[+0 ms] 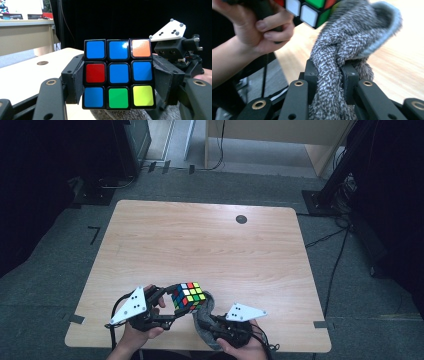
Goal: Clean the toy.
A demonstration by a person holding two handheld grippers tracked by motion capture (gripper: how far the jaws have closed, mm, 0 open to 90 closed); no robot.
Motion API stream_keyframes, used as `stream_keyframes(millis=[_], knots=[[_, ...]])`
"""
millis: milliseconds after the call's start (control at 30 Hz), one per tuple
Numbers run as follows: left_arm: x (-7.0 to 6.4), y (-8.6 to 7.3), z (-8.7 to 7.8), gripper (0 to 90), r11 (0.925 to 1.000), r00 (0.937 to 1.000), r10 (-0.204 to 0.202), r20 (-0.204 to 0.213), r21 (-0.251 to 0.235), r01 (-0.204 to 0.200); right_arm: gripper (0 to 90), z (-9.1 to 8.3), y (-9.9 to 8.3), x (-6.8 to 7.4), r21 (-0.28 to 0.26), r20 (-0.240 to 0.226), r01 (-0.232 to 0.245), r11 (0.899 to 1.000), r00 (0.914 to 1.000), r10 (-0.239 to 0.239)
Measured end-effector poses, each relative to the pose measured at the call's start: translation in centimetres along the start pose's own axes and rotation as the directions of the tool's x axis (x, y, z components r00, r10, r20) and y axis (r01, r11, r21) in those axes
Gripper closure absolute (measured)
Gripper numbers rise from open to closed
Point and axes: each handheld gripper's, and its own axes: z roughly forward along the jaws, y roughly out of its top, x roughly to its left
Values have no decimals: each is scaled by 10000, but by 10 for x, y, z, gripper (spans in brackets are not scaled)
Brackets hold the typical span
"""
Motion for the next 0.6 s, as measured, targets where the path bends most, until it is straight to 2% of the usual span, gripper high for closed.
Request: stream_keyframes(millis=[67,133,167,233,333,400,433,533,600], knots=[[1,-1,0,344,10000,9999,-35,-99,78,36,729,-11,4,-3,-913,157,-229,9956,9996,244],[2,-3,2,344,9998,9999,-130,-74,124,131,728,-23,8,-4,-1921,94,-560,9798,9982,589],[1,-3,3,344,9998,9999,-141,-43,139,142,727,-26,9,-4,-2207,2,-639,9732,9978,656],[-1,-4,5,344,9997,9998,-162,-93,155,163,725,-22,8,-1,-2005,-186,-569,9780,9984,543],[-2,-3,6,344,9997,9991,-259,-348,-16,259,724,-4,2,4,-878,-328,-472,9950,9985,445],[-3,-3,5,343,9979,9963,-544,-664,-390,519,725,9,-5,7,-199,-153,-431,9989,9990,428],[-4,-4,5,343,9971,9942,-590,-895,-527,544,726,14,-7,9,-88,-144,-528,9986,9985,527],[-12,-9,12,343,9978,9923,-504,-1129,-487,451,730,19,-6,17,-510,-229,-819,9953,9965,808],[-13,-12,16,343,9958,9920,-823,-953,-486,779,733,18,-2,22,-683,-340,-674,9954,9973,652]])
